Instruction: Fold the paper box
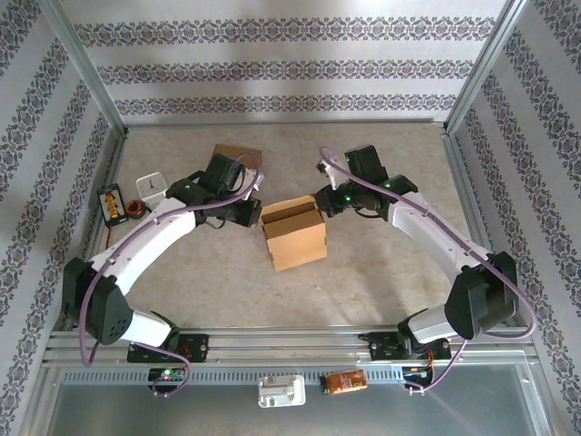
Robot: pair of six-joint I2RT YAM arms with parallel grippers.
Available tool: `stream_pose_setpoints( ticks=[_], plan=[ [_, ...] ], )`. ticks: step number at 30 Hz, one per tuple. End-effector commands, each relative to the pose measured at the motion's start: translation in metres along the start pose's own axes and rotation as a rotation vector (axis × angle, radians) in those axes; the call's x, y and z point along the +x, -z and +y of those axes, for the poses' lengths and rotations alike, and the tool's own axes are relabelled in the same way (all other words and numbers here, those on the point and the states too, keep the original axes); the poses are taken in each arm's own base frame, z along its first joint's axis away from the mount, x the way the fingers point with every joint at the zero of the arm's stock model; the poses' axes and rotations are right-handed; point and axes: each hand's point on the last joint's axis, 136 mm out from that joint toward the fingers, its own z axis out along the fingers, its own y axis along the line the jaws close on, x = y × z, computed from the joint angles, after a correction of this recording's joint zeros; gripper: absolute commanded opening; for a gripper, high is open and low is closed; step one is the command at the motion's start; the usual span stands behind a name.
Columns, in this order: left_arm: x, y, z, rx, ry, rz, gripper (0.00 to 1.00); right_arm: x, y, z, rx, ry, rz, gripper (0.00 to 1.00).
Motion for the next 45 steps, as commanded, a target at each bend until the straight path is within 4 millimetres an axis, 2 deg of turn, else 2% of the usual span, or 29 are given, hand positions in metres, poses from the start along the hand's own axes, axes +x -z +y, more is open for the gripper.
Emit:
stream_pose_setpoints(
  ticks=[1,9,13,18,23,25,28,32,35,38,40,43,45],
  plan=[
    [-0.033,-0.001,-0.004,0.025,0.000,-0.090,0.04,-0.020,0.001,0.001,0.035,0.001,-0.058,0.08],
    [-0.028,0.000,-0.027,0.162,-0.020,-0.136,0.09,-0.007,0.010,0.006,0.034,-0.018,-0.072,0.23],
    [-0.028,0.002,-0.036,0.197,-0.028,-0.154,0.09,-0.001,0.019,0.009,0.036,-0.042,-0.088,0.22],
    [-0.027,0.002,-0.040,0.195,0.000,-0.138,0.09,0.011,0.022,0.004,0.065,-0.074,-0.080,0.14],
    [-0.025,0.002,-0.041,0.177,-0.033,-0.137,0.09,0.024,0.023,0.003,0.074,-0.094,-0.052,0.16],
    [-0.023,0.001,-0.042,0.181,-0.038,-0.132,0.09,0.031,0.024,0.002,0.082,-0.106,-0.043,0.25],
    [-0.022,-0.002,-0.046,0.187,-0.054,-0.126,0.09,0.033,0.032,0.000,0.106,-0.132,-0.044,0.52],
    [-0.022,-0.004,-0.045,0.174,-0.065,-0.118,0.09,0.034,0.057,-0.006,0.162,-0.285,-0.106,0.71],
    [-0.024,-0.005,-0.046,0.171,-0.072,-0.115,0.09,0.056,0.070,-0.003,0.156,-0.425,-0.131,0.77],
    [-0.025,-0.007,-0.046,0.169,-0.073,-0.112,0.09,0.080,0.077,0.023,0.033,-0.426,-0.127,0.96],
    [-0.025,-0.007,-0.047,0.170,-0.081,-0.112,0.09,0.099,0.081,0.030,0.011,-0.382,-0.108,0.98],
    [-0.027,-0.007,-0.047,0.170,-0.094,-0.111,0.09,0.110,0.082,0.032,0.000,-0.376,-0.086,0.98],
    [-0.028,-0.006,-0.048,0.168,-0.099,-0.112,0.09,0.117,0.078,0.026,0.037,-0.434,-0.048,0.98]
  ],
)
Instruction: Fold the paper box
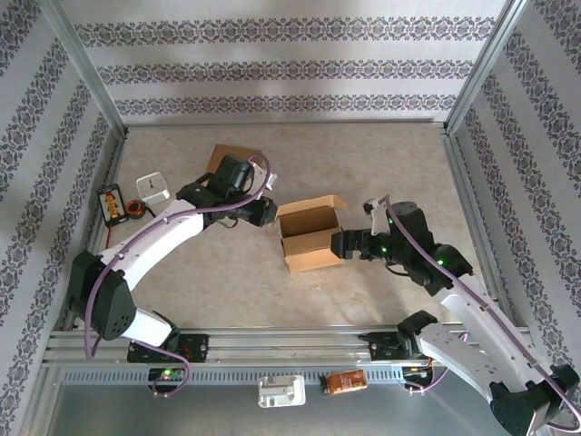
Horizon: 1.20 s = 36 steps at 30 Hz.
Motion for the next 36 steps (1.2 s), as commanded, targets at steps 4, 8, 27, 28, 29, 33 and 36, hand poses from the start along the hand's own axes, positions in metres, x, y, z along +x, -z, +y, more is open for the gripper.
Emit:
stream_pose_setpoints(
  ticks=[4,8,27,28,29,33,36],
  plan=[
    [-0.014,0.001,-0.014,0.027,-0.065,-0.029,0.09,0.027,-0.021,-0.008,0.034,-0.186,0.169,0.91],
    [-0.011,-0.006,-0.018,0.047,-0.076,-0.005,0.09,0.041,-0.038,-0.008,0.023,-0.237,0.244,0.84],
    [0.021,-0.009,-0.041,0.034,-0.229,0.095,0.11,0.008,-0.067,-0.073,0.325,-0.362,-0.032,0.51],
    [0.022,-0.007,-0.036,0.007,-0.222,0.093,0.12,0.009,-0.067,-0.073,0.322,-0.357,-0.029,0.51],
    [0.023,-0.005,-0.035,-0.004,-0.222,0.090,0.12,0.010,-0.068,-0.072,0.320,-0.348,-0.021,0.51],
    [0.025,0.000,-0.048,0.068,-0.204,0.073,0.13,0.013,-0.075,-0.069,0.300,-0.337,0.000,0.54],
    [0.021,0.004,-0.065,0.162,-0.187,0.030,0.23,0.006,-0.076,-0.059,0.260,-0.328,-0.013,0.60]
  ],
)
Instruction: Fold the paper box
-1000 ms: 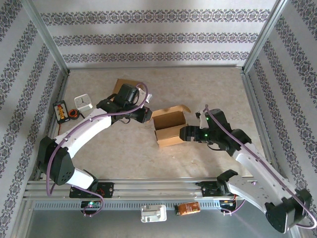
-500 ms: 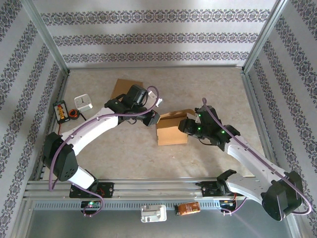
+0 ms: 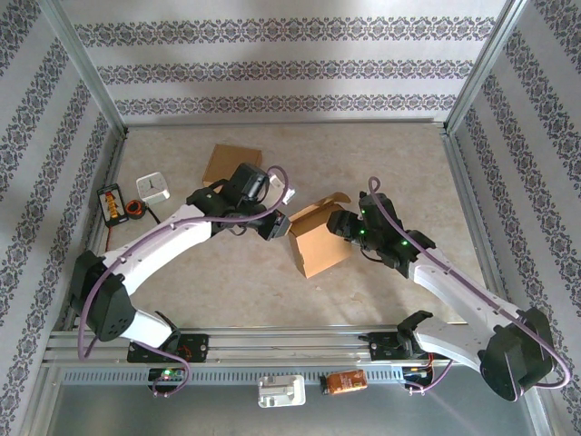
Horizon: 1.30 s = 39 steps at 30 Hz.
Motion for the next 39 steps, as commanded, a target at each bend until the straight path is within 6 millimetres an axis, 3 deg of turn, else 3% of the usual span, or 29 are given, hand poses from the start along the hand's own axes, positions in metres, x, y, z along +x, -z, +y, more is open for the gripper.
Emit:
stream_pose_setpoints(
  ticks=[1,3,6,9,12,16,18,21,25,28,30,33,35,39],
  plan=[
    [-0.007,0.010,-0.024,0.098,0.000,-0.068,0.23,0.022,-0.004,-0.023,0.092,0.011,0.073,0.62],
    [-0.014,0.016,-0.026,0.101,-0.018,-0.116,0.24,0.014,0.003,-0.016,0.073,0.010,0.047,0.67],
    [-0.025,0.027,-0.027,0.082,-0.061,-0.183,0.42,0.005,0.017,-0.011,0.071,0.004,0.016,0.75],
    [-0.034,0.042,-0.013,-0.029,-0.055,-0.267,0.53,-0.003,0.031,-0.006,0.048,0.004,-0.023,0.82],
    [-0.037,0.054,0.009,-0.156,0.010,-0.313,0.55,-0.013,0.041,-0.004,0.012,0.075,-0.032,0.89],
    [-0.023,0.052,0.037,-0.271,0.114,-0.246,0.56,-0.021,0.041,-0.004,-0.059,0.141,0.040,0.98],
    [-0.012,0.051,0.057,-0.325,0.222,-0.199,0.57,-0.017,0.036,0.002,-0.108,0.129,0.125,0.98],
    [0.001,0.041,0.078,-0.301,0.357,-0.154,0.60,-0.011,0.029,0.002,-0.039,0.193,0.232,0.98],
    [0.008,0.028,0.099,-0.258,0.485,-0.145,0.61,-0.010,0.007,0.025,0.057,0.327,0.286,0.97],
    [0.007,0.027,0.105,-0.250,0.491,-0.152,0.61,0.003,-0.022,0.054,0.011,0.357,0.311,0.94],
    [0.006,0.029,0.107,-0.255,0.490,-0.164,0.61,0.013,-0.045,0.064,-0.001,0.356,0.346,0.90],
    [0.010,0.034,0.111,-0.269,0.490,-0.181,0.61,0.027,-0.079,0.064,0.022,0.351,0.406,0.80],
    [0.016,0.035,0.113,-0.272,0.493,-0.181,0.61,0.036,-0.102,0.050,0.089,0.371,0.430,0.77],
    [0.026,0.036,0.113,-0.273,0.487,-0.166,0.62,0.043,-0.119,0.023,0.221,0.433,0.445,0.74]
  ],
)
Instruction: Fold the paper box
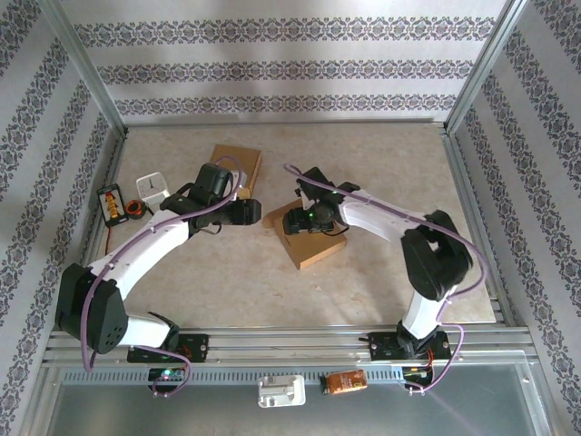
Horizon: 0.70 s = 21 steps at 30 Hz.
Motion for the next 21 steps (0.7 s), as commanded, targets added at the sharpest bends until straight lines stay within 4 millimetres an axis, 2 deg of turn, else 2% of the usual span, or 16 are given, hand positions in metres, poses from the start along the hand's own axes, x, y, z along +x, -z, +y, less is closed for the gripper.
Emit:
stream_pose_setpoints(
  ticks=[1,4,7,9,11,12,14,18,21],
  plan=[
    [-0.003,0.008,0.001,0.012,0.001,-0.034,0.62,-0.004,-0.001,-0.012,0.107,0.032,-0.015,0.74],
    [-0.001,0.007,0.005,0.008,0.008,-0.042,0.62,-0.009,0.012,-0.001,0.052,0.044,-0.026,0.77],
    [-0.001,0.004,0.004,0.020,0.028,-0.044,0.62,-0.025,0.047,0.023,-0.063,0.041,-0.100,0.80],
    [-0.001,-0.001,0.002,0.042,0.055,-0.043,0.62,-0.041,0.075,0.029,-0.117,0.033,-0.184,0.83],
    [0.001,-0.009,0.001,0.071,0.097,-0.042,0.63,-0.054,0.096,0.014,-0.096,0.014,-0.268,0.92],
    [0.000,-0.014,0.002,0.077,0.118,-0.040,0.64,-0.058,0.101,0.002,-0.066,0.013,-0.292,0.96],
    [-0.006,-0.023,0.004,0.093,0.134,-0.043,0.66,-0.059,0.102,-0.025,0.008,-0.016,-0.287,0.98],
    [-0.022,-0.044,0.004,0.108,0.086,-0.022,0.67,-0.042,0.099,-0.062,0.120,-0.069,-0.209,0.98],
    [-0.027,-0.063,-0.005,0.142,-0.019,0.063,0.67,-0.026,0.100,-0.074,0.094,-0.187,-0.207,0.98]
  ],
)
